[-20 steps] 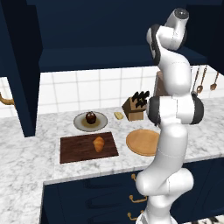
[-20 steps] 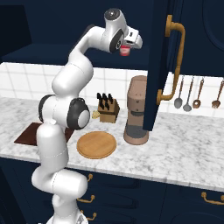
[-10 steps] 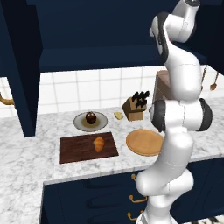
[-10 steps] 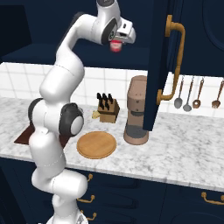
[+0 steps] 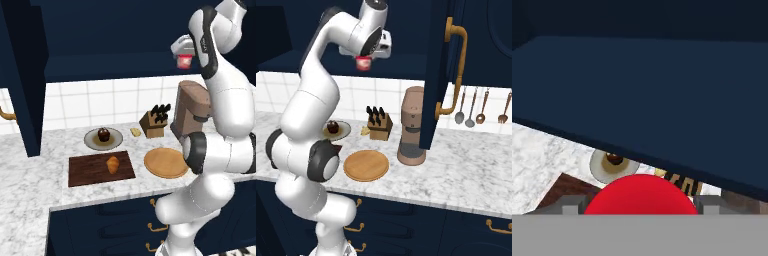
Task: From the different types of pastries on the counter, select a croissant and place it on the cutting board. Then retrieve a jar of jam from the cabinet and place it alongside the croissant on the cutting board.
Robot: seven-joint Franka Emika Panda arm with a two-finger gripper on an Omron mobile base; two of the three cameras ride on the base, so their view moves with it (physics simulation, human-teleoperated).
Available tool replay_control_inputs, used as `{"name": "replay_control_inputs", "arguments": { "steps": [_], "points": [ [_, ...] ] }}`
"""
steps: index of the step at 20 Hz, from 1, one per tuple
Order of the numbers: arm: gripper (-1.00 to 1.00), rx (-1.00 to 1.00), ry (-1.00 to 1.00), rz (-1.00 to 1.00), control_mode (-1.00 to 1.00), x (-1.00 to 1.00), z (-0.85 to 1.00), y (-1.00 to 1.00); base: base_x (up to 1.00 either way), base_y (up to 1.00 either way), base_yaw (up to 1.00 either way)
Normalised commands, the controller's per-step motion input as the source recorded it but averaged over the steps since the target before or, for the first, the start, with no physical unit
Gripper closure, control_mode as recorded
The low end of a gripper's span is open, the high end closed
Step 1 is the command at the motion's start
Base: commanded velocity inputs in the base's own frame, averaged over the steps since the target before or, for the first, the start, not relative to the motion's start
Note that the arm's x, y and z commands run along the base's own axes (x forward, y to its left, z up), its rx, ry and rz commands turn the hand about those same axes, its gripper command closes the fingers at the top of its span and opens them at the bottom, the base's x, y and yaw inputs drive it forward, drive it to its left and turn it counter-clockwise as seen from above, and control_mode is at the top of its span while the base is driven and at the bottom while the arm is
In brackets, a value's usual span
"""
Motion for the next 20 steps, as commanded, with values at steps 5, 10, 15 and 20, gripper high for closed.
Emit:
{"name": "replay_control_inputs", "arguments": {
  "steps": [5, 10, 15, 20],
  "points": [
    [1.0, 0.06, 0.11, 0.55, -1.0, -0.96, -0.15, 0.67, 0.0, 0.0, 0.0],
    [1.0, 0.23, 0.01, 0.42, -1.0, -0.69, -0.07, 0.78, 0.0, 0.0, 0.0],
    [1.0, 0.26, -0.02, 0.35, -1.0, -0.88, -0.38, 0.62, 0.0, 0.0, 0.0],
    [1.0, 0.28, -0.13, 0.27, -1.0, -0.92, -0.99, 0.27, 0.0, 0.0, 0.0]
  ]
}}
